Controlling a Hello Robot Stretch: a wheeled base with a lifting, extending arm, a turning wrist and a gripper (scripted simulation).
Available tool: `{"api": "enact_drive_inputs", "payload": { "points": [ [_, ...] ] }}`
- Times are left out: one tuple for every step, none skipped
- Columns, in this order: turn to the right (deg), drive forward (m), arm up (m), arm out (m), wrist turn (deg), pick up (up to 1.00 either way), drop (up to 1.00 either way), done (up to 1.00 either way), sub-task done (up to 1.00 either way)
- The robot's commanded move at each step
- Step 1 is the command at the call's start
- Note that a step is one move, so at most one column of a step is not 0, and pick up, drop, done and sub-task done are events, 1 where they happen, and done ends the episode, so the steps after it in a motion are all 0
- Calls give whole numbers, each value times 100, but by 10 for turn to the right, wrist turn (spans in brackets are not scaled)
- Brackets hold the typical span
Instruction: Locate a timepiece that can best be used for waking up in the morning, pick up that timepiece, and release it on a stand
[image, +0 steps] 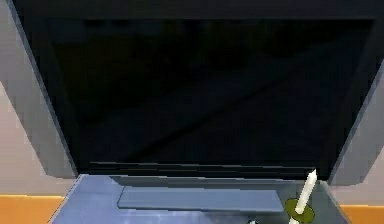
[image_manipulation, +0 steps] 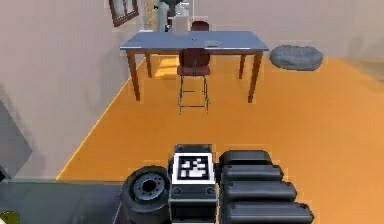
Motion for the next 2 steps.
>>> {"api": "enact_drive_inputs", "payload": {
  "points": [
    [150,0,0,0,0,0,0,0,0],
    [-90,0,0,0,0,0,0,0,0]
  ]
}}
